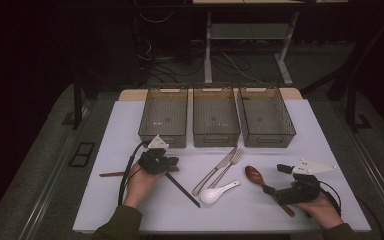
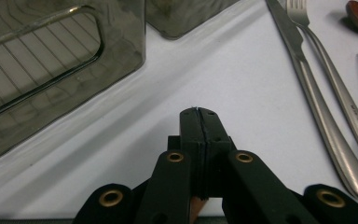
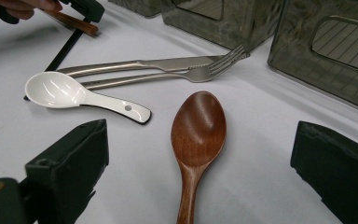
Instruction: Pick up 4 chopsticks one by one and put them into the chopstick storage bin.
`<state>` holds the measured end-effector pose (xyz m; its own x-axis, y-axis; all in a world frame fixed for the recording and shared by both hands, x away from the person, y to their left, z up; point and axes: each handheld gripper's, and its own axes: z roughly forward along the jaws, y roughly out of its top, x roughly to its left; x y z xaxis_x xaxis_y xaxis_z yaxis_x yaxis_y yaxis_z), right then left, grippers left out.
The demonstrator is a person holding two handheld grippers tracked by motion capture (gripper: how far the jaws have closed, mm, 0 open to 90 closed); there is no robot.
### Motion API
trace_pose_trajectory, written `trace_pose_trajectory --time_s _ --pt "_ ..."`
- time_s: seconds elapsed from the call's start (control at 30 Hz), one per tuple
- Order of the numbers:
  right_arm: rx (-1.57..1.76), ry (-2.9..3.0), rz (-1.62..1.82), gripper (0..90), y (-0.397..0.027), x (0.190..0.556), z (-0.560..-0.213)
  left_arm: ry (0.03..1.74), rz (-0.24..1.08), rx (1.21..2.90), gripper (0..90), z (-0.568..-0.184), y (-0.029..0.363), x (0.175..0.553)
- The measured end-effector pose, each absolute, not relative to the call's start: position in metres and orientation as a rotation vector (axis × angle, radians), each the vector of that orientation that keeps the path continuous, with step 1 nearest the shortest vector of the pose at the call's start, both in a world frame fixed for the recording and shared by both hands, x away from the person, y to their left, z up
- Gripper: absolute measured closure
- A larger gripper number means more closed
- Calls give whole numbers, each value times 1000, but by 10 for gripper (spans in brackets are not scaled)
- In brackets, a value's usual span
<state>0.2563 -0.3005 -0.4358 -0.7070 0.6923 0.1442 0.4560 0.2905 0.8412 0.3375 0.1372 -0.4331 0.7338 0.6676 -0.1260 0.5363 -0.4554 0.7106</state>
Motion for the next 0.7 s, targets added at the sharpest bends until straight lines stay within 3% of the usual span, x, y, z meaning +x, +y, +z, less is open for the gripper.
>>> trace_pose_trajectory --time_s 0.3,0.7 --pt "1056 2306 1381 40 -302 256 -436 862 179 2209 889 -431 138 313" --pt "1055 2306 1378 40 -301 257 -436 849 194 2260 889 -438 130 320"
